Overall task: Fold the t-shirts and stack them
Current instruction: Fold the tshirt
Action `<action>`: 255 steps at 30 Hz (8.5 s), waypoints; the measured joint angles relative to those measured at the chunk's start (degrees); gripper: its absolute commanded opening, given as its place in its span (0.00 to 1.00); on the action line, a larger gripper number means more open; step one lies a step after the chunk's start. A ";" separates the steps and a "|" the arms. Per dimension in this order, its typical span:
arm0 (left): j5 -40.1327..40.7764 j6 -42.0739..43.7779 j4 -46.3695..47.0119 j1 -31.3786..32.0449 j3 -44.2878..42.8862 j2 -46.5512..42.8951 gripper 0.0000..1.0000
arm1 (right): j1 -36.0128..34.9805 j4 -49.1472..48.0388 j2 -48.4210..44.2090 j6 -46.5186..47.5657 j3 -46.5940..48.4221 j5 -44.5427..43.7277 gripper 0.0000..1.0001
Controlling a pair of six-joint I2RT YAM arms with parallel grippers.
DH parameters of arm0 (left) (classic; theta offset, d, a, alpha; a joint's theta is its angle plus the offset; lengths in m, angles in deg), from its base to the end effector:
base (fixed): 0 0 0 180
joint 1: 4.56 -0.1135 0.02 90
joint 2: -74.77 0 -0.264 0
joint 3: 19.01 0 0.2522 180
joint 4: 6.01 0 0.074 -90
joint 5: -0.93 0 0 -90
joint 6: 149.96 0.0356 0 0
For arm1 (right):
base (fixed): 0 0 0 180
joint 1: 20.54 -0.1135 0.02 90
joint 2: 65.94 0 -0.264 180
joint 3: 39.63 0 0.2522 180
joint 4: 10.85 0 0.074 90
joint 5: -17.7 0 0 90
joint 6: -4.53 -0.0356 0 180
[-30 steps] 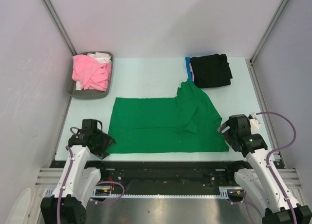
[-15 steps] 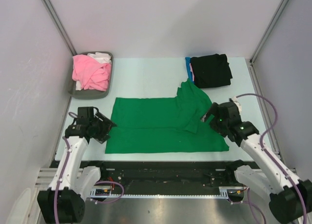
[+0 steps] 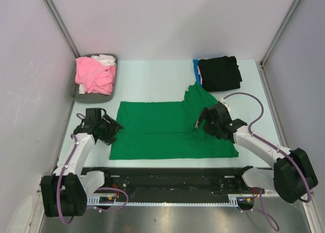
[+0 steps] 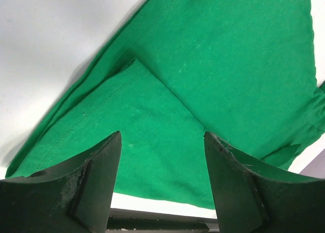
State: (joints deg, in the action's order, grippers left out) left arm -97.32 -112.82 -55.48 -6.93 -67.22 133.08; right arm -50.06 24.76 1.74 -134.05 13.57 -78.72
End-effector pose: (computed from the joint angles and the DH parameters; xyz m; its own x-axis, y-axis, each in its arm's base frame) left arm 0.1850 0.0025 0.1997 -0.5454 -0.8122 -0.2072 -0.6676 0.5704 -0.4785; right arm 0.2057 0.1119 0.2108 -0.7619 0.4249 -0.4888 0.2179 0.8789 0.4244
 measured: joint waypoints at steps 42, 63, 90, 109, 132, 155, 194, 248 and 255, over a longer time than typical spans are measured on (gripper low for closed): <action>-0.33 1.92 6.99 -0.20 3.26 6.73 0.69 | 0.35 -22.49 21.18 -1.92 12.79 5.01 1.00; -0.96 8.39 7.19 -0.28 -15.39 22.51 0.86 | 15.85 -8.31 45.57 22.97 50.95 -1.03 0.87; -1.60 8.37 7.56 -0.28 -16.76 29.16 0.82 | 9.25 1.64 57.64 32.26 62.77 5.09 0.81; -1.64 8.39 7.74 -0.46 -16.76 29.62 0.82 | 10.97 3.41 64.76 34.99 77.37 3.56 0.83; -2.49 8.39 8.02 -0.81 -16.76 30.47 0.80 | 12.87 2.27 68.13 35.74 73.20 5.29 0.71; -2.93 8.39 8.24 -0.83 -16.55 30.58 0.79 | 12.74 2.99 68.06 35.56 71.67 2.29 0.53; -2.93 8.41 8.22 -0.83 -16.55 30.95 0.79 | 18.91 3.39 68.08 21.16 71.91 12.68 0.34; 14.75 23.61 2.95 4.76 -44.13 51.76 0.67 | 10.03 -5.49 42.97 27.43 49.53 8.50 0.00; 18.49 25.42 2.51 7.52 -48.98 54.88 0.56 | 11.06 -6.01 41.72 27.67 47.01 8.70 0.00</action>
State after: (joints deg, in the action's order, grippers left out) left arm -78.83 -87.40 -52.96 0.59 -116.21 187.96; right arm -39.00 18.75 43.47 -106.37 60.59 -70.02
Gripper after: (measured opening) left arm 0.618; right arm 0.010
